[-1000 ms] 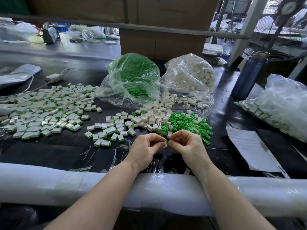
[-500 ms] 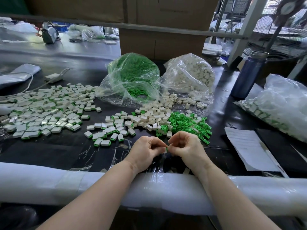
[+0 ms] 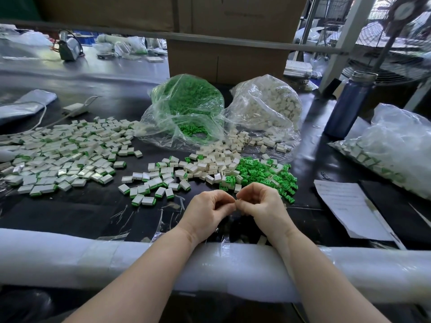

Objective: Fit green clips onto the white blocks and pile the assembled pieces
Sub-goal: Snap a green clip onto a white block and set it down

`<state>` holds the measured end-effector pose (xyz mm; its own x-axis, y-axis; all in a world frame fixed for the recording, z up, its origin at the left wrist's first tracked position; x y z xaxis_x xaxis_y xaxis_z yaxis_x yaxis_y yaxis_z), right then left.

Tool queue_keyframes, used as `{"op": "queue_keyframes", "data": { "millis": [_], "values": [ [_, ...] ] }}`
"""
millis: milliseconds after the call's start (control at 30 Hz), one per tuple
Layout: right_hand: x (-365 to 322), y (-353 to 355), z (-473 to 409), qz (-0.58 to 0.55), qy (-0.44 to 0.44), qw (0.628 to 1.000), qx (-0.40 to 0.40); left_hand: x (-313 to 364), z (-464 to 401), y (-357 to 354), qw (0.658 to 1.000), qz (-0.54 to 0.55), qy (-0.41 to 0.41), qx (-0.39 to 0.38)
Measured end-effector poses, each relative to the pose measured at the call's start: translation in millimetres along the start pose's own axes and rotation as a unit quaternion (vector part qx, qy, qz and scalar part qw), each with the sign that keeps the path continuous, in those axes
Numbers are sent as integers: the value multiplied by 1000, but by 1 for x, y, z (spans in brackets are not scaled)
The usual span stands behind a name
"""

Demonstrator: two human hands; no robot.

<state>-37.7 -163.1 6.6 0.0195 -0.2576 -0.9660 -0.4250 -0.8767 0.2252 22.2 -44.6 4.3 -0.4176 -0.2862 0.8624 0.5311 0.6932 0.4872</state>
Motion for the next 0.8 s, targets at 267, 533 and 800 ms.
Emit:
{"op": "queue_keyframes", "data": {
  "millis": [267, 533, 800],
  "values": [
    [2, 2, 0, -66, -19, 998, 12, 0, 0, 3, 999, 1, -20, 40],
    [-1, -3, 2, -30, -25, 999, 2, -7, -3, 7, 998, 41, 25, 37],
    [0, -7, 2, 27, -36, 998, -33, -3, -1, 7, 999, -18, 2, 28]
  ]
}}
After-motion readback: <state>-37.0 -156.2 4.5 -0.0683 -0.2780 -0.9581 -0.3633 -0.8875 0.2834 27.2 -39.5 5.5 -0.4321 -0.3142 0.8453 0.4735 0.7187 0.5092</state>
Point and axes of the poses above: each hand's wrist, its own z-axis away from the middle knuckle, its own y-axis out of the back of the hand, x = y × z, the point moved 6 cm from there along -z, towards the middle knuckle, and after that the axes turned 1 degree about y, right-handed, at the moved point
